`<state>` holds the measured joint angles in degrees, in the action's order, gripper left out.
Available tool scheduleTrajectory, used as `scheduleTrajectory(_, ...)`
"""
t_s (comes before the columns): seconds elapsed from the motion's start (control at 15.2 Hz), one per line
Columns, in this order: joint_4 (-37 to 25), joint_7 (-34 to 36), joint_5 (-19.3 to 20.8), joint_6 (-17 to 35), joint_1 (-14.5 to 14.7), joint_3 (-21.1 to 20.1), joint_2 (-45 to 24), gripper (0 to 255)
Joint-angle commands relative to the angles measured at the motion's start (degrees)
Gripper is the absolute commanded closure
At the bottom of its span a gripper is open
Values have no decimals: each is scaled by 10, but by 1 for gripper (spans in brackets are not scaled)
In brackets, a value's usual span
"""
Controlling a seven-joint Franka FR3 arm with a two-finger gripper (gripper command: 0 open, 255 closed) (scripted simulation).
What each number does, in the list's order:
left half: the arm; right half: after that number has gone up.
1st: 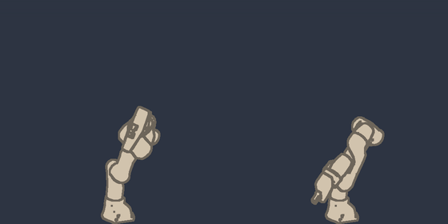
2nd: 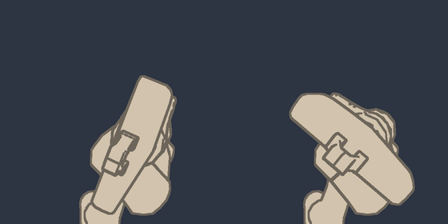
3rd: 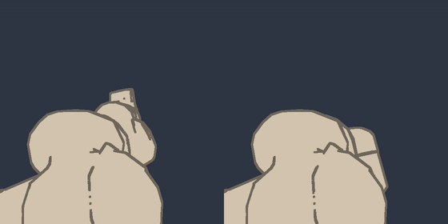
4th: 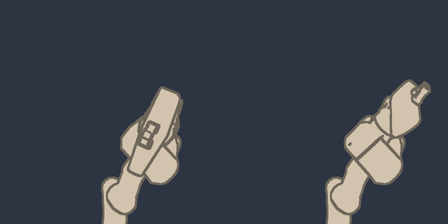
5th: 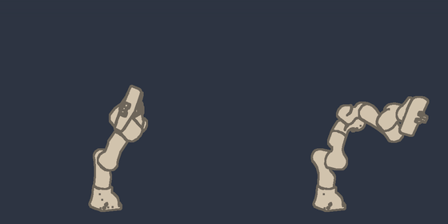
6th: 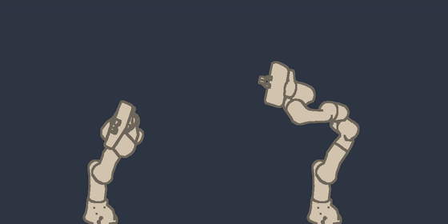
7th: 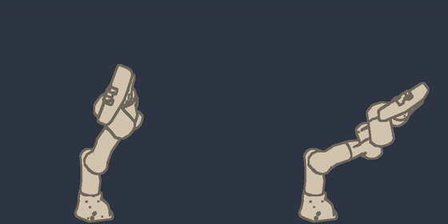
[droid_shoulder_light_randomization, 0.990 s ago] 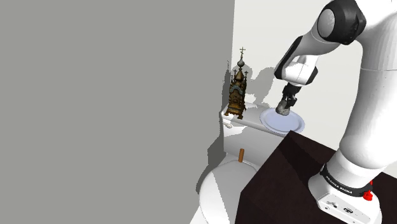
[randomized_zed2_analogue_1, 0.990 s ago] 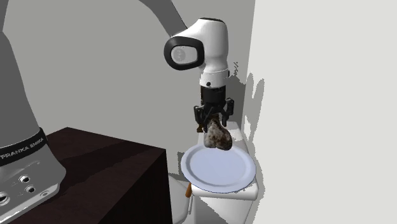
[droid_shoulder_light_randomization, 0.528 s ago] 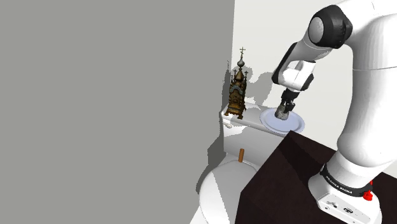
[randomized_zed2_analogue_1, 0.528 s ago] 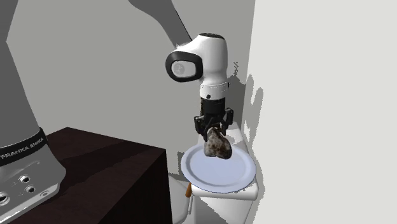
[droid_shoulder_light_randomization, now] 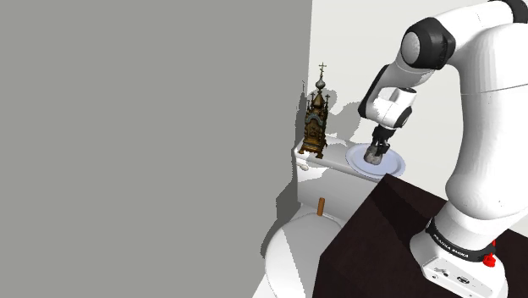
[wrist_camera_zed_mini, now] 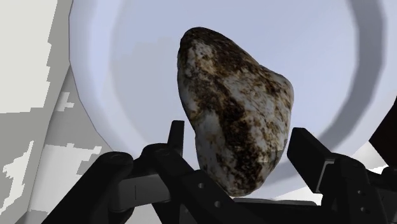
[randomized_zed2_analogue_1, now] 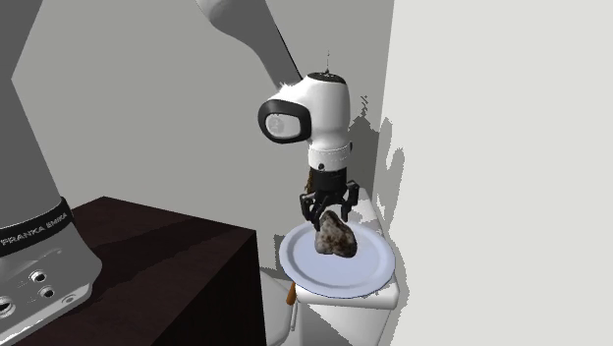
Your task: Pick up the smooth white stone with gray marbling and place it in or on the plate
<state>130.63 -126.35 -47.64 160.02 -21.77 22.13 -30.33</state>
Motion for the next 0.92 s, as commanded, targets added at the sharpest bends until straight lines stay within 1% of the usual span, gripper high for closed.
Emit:
scheduleTrajectory(0.0, -1, -1, -2, 1, -1, -2, -1, 255)
scheduleTrajectory(0.26, -1, -1, -2, 1, -1, -2, -1, 255)
scheduleTrajectory(0.33, -1, -1, -2, 1, -1, -2, -1, 0)
scheduleTrajectory(0.66, -1, -1, -2, 1, -1, -2, -1, 0)
scheduleTrajectory(0.86, 30, 46, 60, -28, 41, 54, 60, 0)
